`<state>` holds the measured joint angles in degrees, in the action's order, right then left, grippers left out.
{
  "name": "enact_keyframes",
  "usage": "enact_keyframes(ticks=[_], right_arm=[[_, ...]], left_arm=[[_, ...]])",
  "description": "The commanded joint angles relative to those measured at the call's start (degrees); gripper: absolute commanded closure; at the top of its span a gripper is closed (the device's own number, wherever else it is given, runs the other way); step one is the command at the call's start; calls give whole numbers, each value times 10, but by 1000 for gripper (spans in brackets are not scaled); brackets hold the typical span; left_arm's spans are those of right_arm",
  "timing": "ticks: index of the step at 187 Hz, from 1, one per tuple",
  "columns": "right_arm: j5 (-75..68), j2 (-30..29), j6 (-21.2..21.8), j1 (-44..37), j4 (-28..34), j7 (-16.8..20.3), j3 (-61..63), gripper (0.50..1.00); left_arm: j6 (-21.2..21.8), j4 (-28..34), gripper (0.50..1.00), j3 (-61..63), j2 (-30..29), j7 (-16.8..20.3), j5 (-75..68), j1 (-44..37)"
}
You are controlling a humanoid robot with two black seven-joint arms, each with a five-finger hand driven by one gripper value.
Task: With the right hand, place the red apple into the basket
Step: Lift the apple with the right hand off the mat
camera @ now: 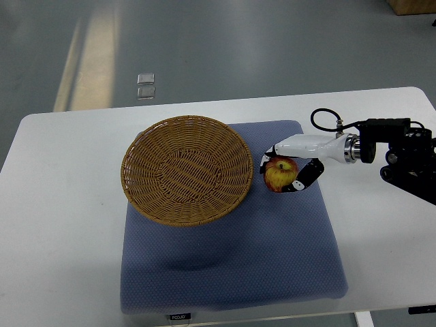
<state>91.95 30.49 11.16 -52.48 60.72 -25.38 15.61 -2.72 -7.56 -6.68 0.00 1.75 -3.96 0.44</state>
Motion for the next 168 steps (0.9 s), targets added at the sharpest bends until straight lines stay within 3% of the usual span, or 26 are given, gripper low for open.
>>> enact_keyframes(ticks=[1,62,111,168], right_arm=[[-1,0,0,-10,0,0,1,805],[-5,4,1,-30,-1,-1,7,803],[-14,7,0,-101,-1,-1,9,801],[-42,-51,-2,-139,-1,0,17,791]], left_arm=[[0,0,500,0,0,0,0,0],[0,0,500,0,0,0,0,0],[0,1,500,0,0,0,0,0],[0,0,500,0,0,0,0,0]])
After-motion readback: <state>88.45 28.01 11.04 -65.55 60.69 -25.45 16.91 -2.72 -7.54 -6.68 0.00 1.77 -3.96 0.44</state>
